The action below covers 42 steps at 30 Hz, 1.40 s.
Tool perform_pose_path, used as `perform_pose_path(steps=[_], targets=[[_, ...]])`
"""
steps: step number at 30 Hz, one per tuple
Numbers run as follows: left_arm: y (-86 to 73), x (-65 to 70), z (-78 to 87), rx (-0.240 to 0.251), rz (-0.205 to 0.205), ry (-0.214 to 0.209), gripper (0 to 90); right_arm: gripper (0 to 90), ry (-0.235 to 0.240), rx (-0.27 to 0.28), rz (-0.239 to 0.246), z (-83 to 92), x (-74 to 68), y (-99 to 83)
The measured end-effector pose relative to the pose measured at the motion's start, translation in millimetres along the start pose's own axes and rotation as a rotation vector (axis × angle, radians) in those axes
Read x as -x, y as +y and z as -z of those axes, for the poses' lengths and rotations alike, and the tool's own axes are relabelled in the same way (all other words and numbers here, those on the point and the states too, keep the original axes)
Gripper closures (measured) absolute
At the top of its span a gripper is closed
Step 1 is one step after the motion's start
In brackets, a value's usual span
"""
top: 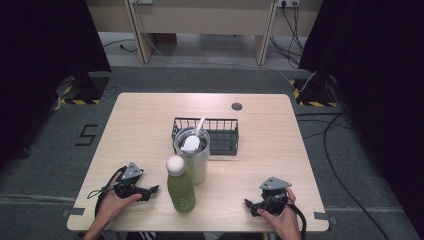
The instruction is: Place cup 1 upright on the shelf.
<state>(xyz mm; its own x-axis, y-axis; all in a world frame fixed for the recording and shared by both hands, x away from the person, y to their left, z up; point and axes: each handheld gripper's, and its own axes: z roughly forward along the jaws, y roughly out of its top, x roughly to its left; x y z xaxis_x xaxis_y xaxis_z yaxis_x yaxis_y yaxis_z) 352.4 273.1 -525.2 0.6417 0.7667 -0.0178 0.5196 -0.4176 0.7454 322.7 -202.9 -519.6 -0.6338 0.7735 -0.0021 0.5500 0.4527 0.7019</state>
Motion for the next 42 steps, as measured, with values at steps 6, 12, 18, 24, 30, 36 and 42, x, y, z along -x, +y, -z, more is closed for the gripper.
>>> perform_pose_path(steps=[6,12,18,24,30,36,42], targets=[[0.0,0.0,0.0,0.000,0.000,0.000,9.6,14.6,0.002,0.044,-0.010,4.4,2.6,0.6],[0.0,0.0,0.0,0.000,0.000,0.000,9.6,16.1,0.010,0.105,0.008,10.0,0.7,4.6],[0.0,0.0,0.0,0.000,0.000,0.000,9.6,18.3,0.027,0.153,0.034,12.3,-3.4,11.7],[0.0,0.0,0.0,0.000,0.000,0.000,9.6,19.9,0.042,0.203,0.071,12.2,-10.4,26.6],[0.0,0.0,0.0,0.000,0.000,0.000,9.6,21.6,0.093,0.254,0.105,6.8,-19.0,41.6],[0.0,0.0,0.0,0.000,0.000,0.000,9.6,21.1,0.120,0.285,0.120,0.5,-24.5,50.6],[0.0,0.0,-0.1,0.001,0.001,0.000,9.6,19.9,0.156,0.307,0.125,-8.3,-30.6,58.9]])
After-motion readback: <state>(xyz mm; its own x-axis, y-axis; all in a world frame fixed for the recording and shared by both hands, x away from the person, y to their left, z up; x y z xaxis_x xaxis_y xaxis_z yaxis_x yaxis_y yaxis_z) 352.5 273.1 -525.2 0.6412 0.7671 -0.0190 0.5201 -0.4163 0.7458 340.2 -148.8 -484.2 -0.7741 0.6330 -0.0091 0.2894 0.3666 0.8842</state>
